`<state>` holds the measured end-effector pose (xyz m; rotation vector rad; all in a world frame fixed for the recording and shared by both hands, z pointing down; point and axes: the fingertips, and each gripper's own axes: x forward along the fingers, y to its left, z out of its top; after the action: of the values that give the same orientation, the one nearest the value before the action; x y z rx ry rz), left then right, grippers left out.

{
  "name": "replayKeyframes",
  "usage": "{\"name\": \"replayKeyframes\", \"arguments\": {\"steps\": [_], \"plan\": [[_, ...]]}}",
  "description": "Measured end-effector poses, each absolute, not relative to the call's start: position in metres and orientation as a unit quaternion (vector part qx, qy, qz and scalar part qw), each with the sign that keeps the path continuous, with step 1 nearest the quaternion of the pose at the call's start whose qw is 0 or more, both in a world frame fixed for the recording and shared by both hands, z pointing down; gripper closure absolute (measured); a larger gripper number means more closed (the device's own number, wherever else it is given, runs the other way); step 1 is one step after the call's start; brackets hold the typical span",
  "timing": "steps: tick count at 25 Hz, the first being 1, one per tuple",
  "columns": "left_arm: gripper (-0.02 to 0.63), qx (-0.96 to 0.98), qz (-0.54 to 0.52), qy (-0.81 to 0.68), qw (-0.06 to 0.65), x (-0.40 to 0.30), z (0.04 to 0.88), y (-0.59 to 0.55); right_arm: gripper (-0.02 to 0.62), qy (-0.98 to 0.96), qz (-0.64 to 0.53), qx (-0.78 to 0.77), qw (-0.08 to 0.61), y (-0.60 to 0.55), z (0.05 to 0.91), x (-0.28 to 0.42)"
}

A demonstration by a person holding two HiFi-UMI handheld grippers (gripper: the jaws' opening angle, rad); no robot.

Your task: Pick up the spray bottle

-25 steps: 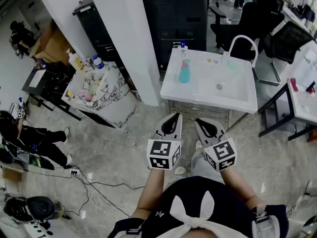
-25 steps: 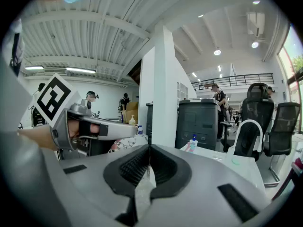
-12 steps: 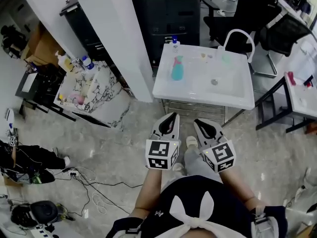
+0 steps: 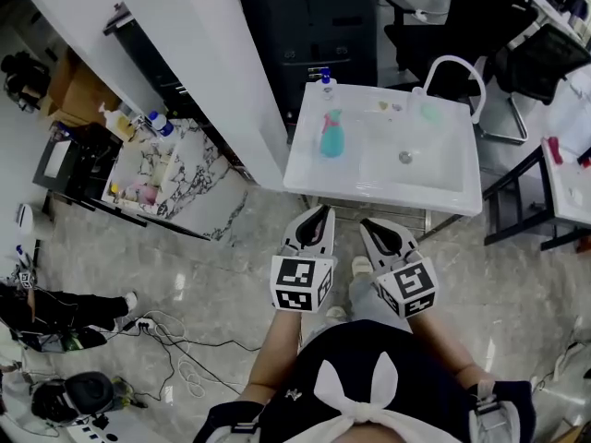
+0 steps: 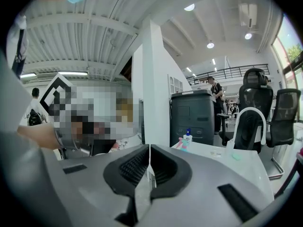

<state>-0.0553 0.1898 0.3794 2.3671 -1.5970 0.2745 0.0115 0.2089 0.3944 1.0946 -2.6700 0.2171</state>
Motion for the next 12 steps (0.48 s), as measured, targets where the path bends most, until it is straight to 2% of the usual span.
{"name": "replayKeyframes", "arguments": {"steps": [12], "plan": [[0.572,0.810,0.090,-0.564,0.130,-0.066,0.368,0.099,0.569,-0.923,0.072,0.360,0.116,0.119,0.392,0.004]]}}
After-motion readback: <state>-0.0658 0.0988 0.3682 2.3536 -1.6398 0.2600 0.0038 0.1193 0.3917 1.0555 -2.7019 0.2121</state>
